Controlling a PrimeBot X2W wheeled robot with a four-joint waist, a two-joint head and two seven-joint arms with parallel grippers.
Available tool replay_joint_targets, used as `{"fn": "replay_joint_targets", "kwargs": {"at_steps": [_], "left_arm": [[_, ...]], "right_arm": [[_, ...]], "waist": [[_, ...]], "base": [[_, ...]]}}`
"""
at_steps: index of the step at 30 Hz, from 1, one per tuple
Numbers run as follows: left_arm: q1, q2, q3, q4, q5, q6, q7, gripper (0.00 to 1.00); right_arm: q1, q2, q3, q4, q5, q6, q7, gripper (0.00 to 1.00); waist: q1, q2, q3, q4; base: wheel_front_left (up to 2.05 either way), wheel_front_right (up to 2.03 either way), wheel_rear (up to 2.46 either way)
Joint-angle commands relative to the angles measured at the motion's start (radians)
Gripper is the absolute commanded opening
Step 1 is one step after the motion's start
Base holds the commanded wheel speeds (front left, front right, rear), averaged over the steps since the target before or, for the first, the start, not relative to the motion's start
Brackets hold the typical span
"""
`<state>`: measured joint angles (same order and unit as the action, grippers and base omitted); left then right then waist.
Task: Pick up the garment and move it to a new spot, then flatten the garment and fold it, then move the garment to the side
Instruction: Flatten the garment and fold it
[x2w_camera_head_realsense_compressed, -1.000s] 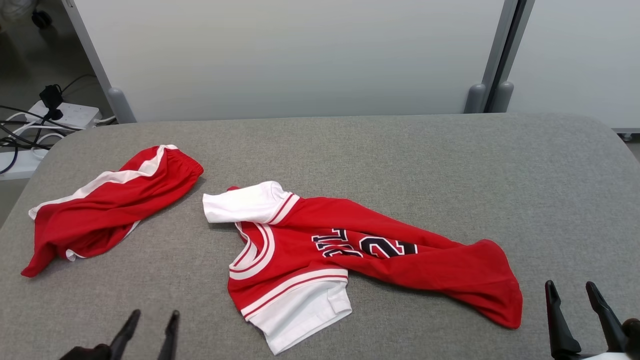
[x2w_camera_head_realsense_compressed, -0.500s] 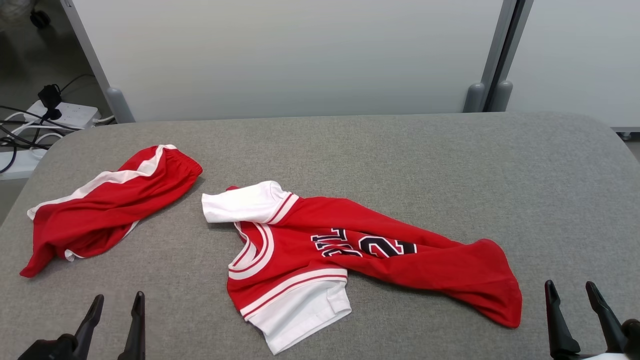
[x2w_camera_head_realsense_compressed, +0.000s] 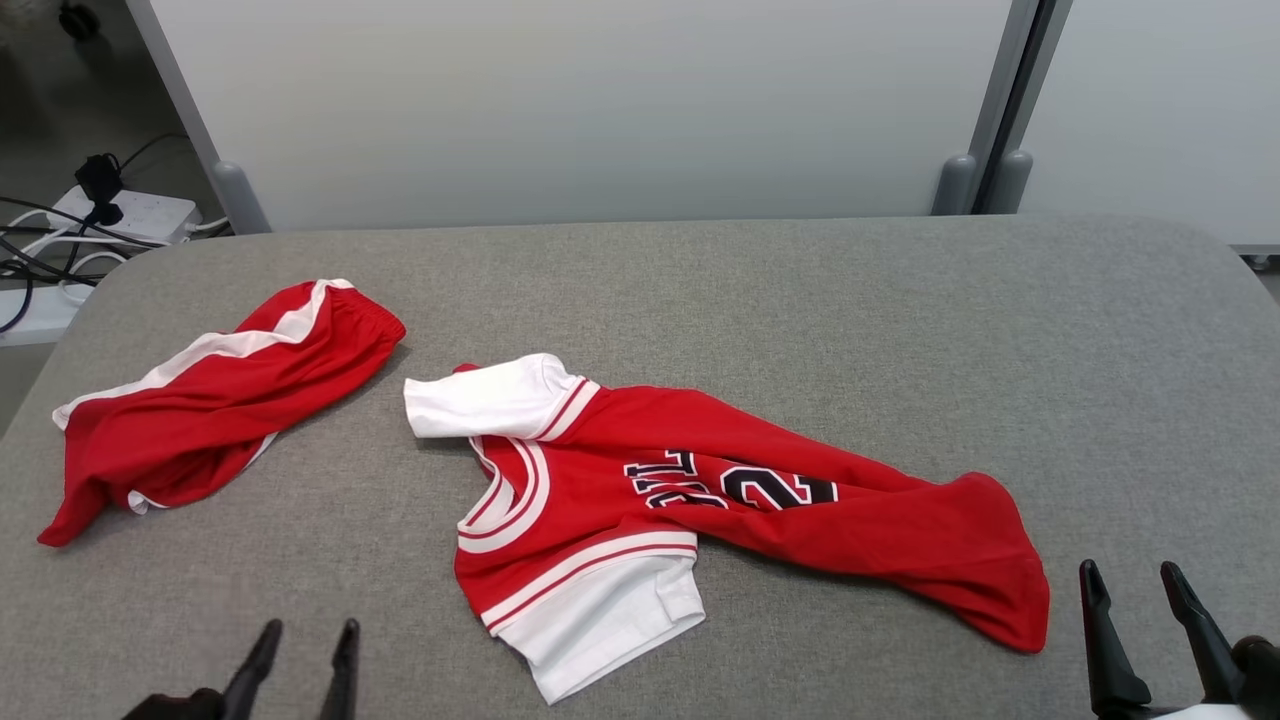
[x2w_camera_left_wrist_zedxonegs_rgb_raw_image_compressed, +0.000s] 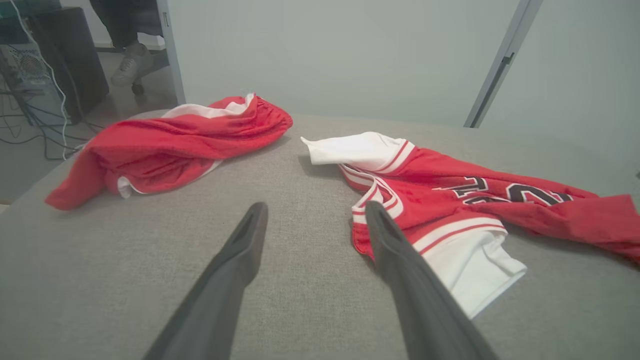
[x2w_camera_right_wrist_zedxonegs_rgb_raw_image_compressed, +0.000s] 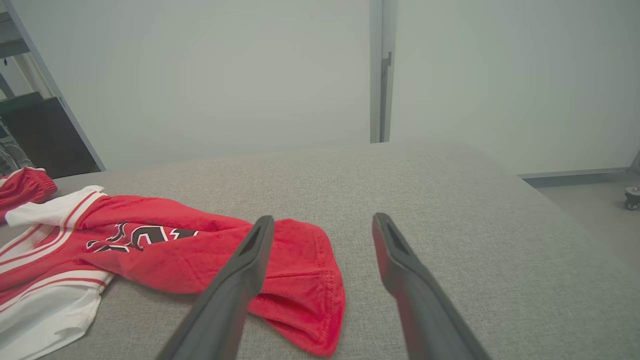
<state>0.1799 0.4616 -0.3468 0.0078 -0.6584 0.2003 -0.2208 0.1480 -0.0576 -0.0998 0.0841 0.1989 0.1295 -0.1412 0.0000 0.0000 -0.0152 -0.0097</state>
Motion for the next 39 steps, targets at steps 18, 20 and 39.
{"fn": "replay_joint_targets", "kwargs": {"at_steps": [18,20,39], "left_arm": [[-0.196,-0.105,-0.205,0.124,-0.039,-0.194,0.181,1.00],[-0.211,-0.106,-0.204,0.152,-0.047,-0.204,0.187,1.00],[-0.294,-0.118,-0.209,0.248,-0.071,-0.229,0.216,1.00]], "right_arm": [[-0.155,-0.039,0.078,0.134,0.001,0.001,-0.002,1.00],[-0.177,-0.040,0.093,0.158,0.003,0.001,-0.008,1.00],[-0.351,-0.058,0.177,0.390,0.076,0.001,-0.027,1.00]], "waist": [[0.0000,0.0000,0.184,-0.058],[0.0000,0.0000,0.199,-0.068],[0.0000,0.0000,0.264,-0.080]], "base": [[0.00,0.00,0.00],[0.00,0.00,0.00],[0.00,0.00,0.00]]}}
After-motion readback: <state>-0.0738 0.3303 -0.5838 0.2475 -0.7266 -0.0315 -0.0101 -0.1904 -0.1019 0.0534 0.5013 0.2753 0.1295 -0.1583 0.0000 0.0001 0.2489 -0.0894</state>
